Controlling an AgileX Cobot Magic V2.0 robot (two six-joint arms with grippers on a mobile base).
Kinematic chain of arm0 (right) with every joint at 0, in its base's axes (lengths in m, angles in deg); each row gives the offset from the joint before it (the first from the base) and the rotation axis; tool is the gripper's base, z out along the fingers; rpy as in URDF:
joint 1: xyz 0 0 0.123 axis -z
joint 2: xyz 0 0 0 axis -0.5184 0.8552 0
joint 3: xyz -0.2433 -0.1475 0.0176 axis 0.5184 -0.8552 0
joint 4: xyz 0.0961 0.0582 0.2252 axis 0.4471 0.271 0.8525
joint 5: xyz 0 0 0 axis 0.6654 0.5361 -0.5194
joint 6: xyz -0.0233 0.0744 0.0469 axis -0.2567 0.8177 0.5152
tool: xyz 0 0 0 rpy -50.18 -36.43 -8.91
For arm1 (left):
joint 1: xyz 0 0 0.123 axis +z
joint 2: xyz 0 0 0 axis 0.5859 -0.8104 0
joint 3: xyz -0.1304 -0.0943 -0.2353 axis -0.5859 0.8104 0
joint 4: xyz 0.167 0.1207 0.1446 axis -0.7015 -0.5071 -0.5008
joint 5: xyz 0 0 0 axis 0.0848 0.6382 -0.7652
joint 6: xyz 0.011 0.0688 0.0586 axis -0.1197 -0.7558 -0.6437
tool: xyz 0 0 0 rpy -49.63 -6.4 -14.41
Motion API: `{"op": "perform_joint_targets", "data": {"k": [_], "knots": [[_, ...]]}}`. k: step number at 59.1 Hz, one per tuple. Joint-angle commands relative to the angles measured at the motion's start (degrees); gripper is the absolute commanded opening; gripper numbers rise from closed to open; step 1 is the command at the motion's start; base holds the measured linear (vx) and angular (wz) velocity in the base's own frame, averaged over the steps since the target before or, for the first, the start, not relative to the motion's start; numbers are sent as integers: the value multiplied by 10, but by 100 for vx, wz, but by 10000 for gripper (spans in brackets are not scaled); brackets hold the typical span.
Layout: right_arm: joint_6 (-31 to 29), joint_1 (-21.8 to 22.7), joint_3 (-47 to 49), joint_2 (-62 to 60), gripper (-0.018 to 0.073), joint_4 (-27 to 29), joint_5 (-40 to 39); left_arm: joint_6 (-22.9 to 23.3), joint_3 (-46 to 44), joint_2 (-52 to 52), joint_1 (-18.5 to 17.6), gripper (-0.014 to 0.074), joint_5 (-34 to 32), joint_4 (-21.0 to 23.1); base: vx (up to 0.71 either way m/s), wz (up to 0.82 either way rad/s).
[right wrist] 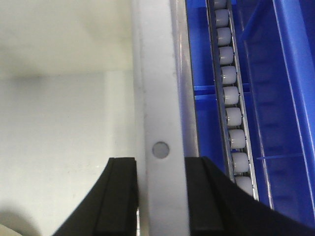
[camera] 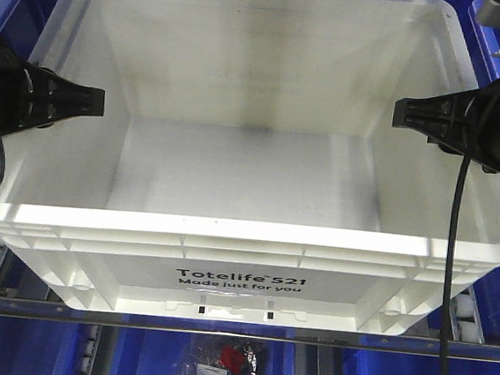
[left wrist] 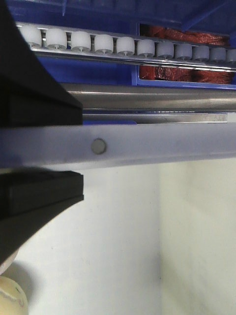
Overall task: Place moving items into box and shelve
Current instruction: 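Carry the tote with both grippers over the roller shelf lane, then lower the tote onto the roller lane and open both grippers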
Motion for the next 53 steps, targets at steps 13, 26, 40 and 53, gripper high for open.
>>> {"op": "perform_joint_targets", "data": {"k": [13, 26, 40, 53], "knots": [[-2, 1, 22, -18, -11, -48, -73, 5, -26, 20, -5, 109, -72, -49, 0, 0], [25, 2, 20, 7, -8, -49, -146, 20, -23, 1, -4, 111, -84, -122, 0, 0], [81, 2, 20, 92, 18, -97, -168, 114, -23, -66, -4, 119, -84, -245, 0, 0], [86, 2, 20, 143, 230, -108, -176, 129, -23, -115, -4, 287, -92, -258, 0, 0]]}}
